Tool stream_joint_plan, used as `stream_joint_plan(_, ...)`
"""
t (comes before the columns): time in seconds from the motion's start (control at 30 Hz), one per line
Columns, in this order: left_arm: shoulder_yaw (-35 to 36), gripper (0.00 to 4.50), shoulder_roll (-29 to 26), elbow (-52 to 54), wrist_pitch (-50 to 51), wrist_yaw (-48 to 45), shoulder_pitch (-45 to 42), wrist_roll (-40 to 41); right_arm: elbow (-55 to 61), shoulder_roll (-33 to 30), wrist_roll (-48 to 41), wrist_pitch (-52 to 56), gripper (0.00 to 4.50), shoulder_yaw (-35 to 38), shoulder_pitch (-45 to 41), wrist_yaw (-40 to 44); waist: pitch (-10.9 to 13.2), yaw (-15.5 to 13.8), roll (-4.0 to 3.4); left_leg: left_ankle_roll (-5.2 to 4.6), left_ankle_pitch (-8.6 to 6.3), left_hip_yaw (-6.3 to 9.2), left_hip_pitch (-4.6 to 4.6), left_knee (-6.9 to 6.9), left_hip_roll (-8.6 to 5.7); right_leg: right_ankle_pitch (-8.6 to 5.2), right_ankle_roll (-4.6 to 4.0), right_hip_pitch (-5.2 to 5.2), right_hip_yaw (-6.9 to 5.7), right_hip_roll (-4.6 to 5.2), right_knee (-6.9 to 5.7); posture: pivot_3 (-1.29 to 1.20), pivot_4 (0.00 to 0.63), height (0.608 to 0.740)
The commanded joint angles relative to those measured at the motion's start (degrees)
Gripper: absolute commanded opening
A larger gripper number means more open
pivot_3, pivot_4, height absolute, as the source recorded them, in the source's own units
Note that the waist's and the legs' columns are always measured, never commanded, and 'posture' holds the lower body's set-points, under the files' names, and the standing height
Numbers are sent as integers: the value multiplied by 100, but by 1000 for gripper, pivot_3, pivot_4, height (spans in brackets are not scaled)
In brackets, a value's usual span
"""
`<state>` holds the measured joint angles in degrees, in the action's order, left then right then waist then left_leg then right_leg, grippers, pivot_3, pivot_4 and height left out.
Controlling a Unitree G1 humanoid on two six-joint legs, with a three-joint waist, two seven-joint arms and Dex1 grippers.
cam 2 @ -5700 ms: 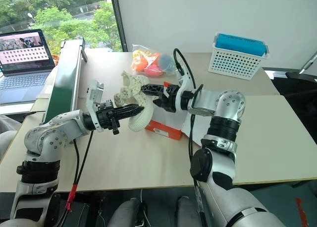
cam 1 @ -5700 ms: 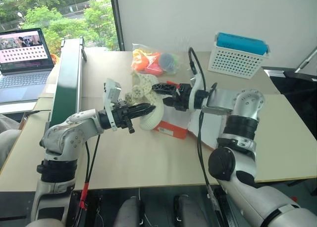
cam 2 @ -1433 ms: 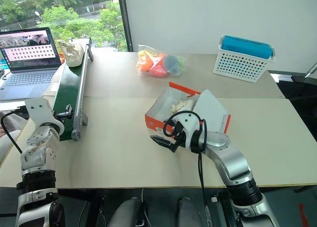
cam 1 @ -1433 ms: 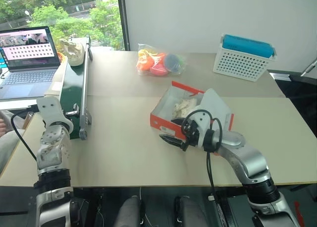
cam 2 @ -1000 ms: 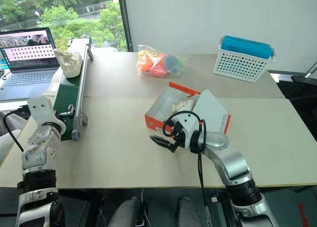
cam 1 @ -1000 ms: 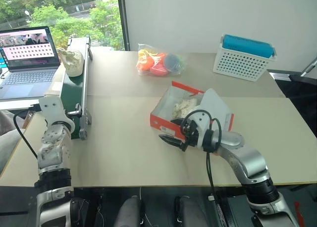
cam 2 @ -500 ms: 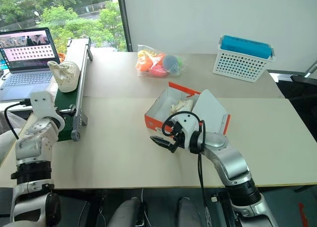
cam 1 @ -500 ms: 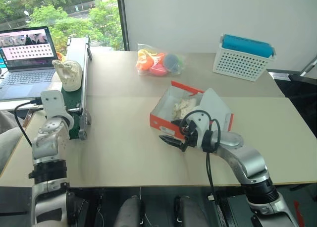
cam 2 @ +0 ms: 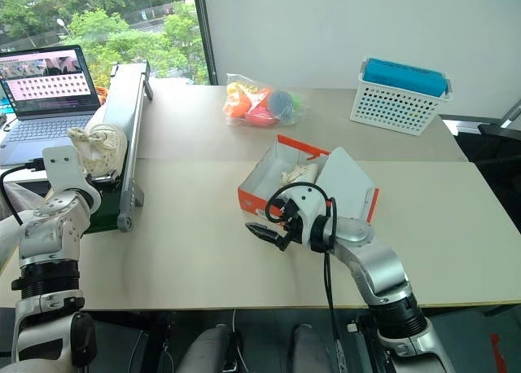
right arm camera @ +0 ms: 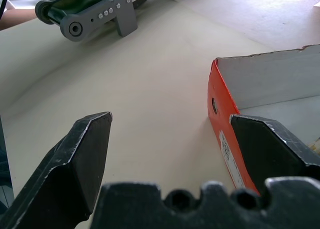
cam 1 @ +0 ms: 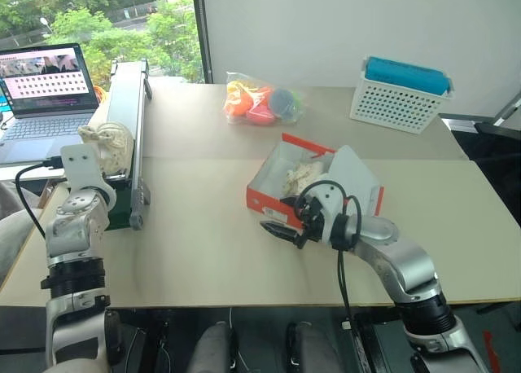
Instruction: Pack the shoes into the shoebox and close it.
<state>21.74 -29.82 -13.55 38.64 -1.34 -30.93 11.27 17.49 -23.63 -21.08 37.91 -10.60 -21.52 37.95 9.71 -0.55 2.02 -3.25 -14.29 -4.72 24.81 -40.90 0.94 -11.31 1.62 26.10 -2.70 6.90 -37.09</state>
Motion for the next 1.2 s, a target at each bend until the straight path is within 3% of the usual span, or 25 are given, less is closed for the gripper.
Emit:
stream_joint_plan(0.03,112,4483,-8,-263,-155,-21,-118,33,271,33,-105,20,4500,182,-112,-77,0,1,0,1,1,0,-3,0,0,0,0,-1,0,0,-1,0,150,699)
stream_joint_plan(0.53,137,4483,327,-286,-140,7,-175,105,156,72,-110,-2,4500,242,-213,-263,-1,-18,0,0,1,-1,-19,1,-2,0,0,-16,1,4,-3,0,150,699)
stream_joint_plan(0.57,152,4074,321,-291,-159,23,-186,97,142,81,-109,-1,4500,248,-220,-273,-1,-18,0,0,1,-1,-19,1,-2,0,0,-16,1,4,-3,0,150,699)
stream_joint_plan(0.7,188,3146,331,-256,-347,60,-255,90,108,111,-112,17,4500,266,-230,-322,-2,-20,-1,0,1,-1,-19,1,-2,0,0,-17,1,4,-4,0,150,699)
stream_joint_plan(0.93,164,3146,908,877,-1801,-116,-433,382,-117,218,-139,152,4500,409,-358,-537,4,-21,18,1,1,1,1,-2,-2,1,-1,-4,-2,7,2,0,150,699)
stream_joint_plan(1.0,-89,3146,1119,1261,-1835,-242,-424,463,-281,409,-365,454,4500,654,-517,-704,5,-21,23,25,15,2,22,-8,-2,1,-1,8,-6,10,3,0,150,699)
stream_joint_plan(1.1,-1110,3146,1437,2024,-1580,-733,-157,433,-785,1266,-1770,1304,4500,1966,-1186,-1407,5,-13,22,27,17,0,23,-9,-3,3,-2,7,-7,13,3,0,150,699)
stream_joint_plan(1.2,-1651,3146,1673,2551,-1233,-1123,208,730,-1094,1730,-2525,1842,4500,2713,-1682,-2033,2,-2,17,2,2,1,20,-7,-3,3,-3,6,-6,11,-3,0,150,699)
